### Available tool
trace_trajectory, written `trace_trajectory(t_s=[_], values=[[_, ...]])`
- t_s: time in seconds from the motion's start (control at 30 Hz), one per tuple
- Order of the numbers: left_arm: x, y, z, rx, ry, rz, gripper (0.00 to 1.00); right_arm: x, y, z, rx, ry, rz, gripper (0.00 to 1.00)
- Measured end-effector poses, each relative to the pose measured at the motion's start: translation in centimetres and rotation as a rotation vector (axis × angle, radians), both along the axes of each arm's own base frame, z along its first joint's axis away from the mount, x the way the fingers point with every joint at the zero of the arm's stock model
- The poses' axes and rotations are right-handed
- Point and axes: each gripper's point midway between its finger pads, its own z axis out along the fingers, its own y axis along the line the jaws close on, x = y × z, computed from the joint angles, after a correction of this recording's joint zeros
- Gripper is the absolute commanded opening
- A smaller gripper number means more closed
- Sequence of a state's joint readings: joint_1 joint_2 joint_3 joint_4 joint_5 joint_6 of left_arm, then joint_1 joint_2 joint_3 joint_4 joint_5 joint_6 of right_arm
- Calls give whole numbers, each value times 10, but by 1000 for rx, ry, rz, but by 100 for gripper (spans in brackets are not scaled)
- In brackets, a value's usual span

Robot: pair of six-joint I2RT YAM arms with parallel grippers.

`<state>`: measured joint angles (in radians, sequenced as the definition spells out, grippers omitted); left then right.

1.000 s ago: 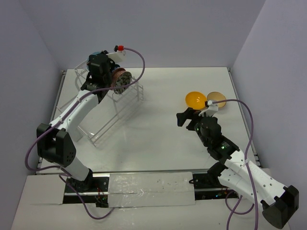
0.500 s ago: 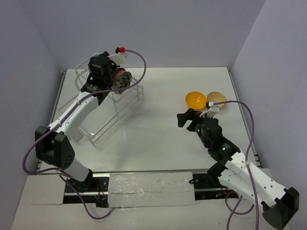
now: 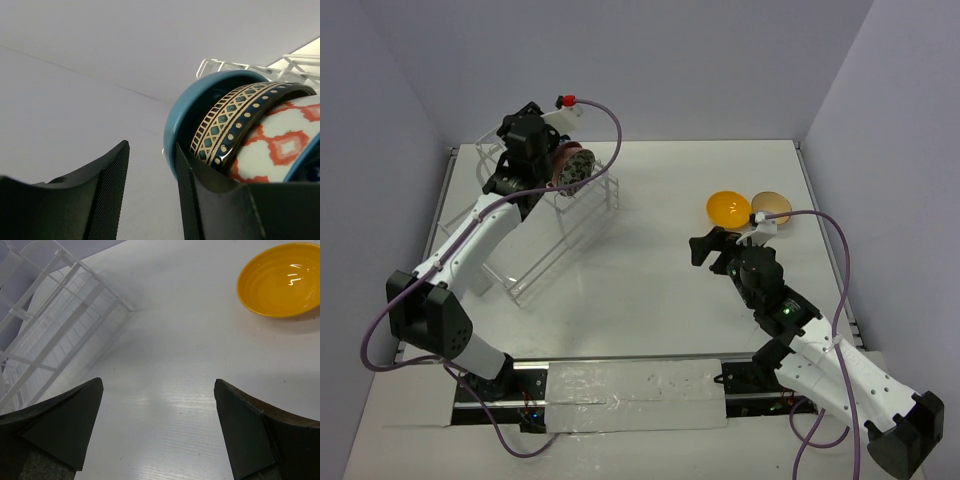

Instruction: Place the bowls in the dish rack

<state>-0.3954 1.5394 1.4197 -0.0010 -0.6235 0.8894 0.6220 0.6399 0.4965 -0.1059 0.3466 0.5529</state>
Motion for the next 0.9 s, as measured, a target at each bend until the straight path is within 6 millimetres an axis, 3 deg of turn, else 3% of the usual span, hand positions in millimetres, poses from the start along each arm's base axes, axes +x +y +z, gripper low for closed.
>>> trace_trajectory(t_s=[0.3,0.47,0.7,0.9], values=[[-5,-2,8,-56,-10,-11,64,0,0,0,1,-1,0,100],[-9,-5,23,-124,-42,-22,71,0,-1,1,3,-1,-5,100],[-26,-9,57,-273,-119,-54,82,1,-3,0,6,0,-21,100],[-55,-8,97,-510,-233,-86,97,1,-11,-5,1,19,-72,100]])
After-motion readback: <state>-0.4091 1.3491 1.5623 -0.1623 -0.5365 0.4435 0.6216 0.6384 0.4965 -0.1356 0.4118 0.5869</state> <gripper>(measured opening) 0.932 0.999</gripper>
